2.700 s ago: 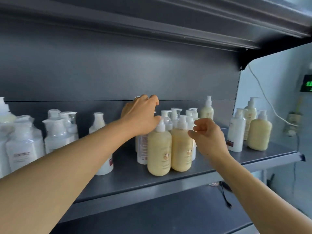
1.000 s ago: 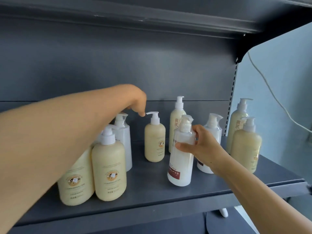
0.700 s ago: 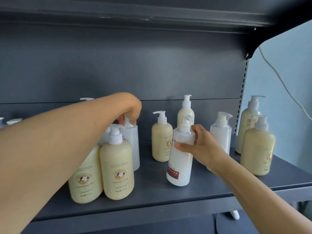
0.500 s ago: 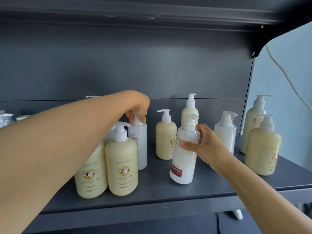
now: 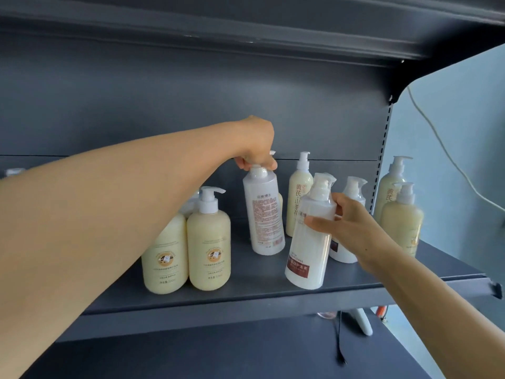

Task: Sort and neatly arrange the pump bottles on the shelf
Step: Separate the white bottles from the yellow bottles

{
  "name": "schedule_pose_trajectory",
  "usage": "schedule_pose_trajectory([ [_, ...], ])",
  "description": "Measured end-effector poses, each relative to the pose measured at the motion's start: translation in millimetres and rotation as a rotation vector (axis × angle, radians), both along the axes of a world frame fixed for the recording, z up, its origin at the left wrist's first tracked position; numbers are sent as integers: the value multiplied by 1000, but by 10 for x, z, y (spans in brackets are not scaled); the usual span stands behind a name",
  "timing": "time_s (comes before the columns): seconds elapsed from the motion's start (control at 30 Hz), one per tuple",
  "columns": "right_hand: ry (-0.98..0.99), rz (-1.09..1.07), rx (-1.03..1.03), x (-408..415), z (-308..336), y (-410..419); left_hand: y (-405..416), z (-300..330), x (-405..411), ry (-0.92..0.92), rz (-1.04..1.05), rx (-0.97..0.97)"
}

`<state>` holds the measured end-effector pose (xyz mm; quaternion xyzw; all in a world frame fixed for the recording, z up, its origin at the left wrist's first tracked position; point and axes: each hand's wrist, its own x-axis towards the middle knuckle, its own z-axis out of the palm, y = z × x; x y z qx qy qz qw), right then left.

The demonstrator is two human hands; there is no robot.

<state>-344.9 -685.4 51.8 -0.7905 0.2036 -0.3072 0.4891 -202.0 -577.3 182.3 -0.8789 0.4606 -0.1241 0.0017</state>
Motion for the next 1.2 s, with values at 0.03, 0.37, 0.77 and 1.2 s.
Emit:
schedule_pose_trajectory([
  [0.03,0,7,0,-34,18,55,87,26,-49,-6,-11,-20],
  [0.37,-40,44,-7,-99,232,893,1356,368,-282,-22,-56,-190],
  [0.77,-82,141,86,611,125,2315,3036,42,311,83,0,-179],
  [1.2,-102,177,122,1432,-70,2817,3265,-540,1223,196,-98,-304],
])
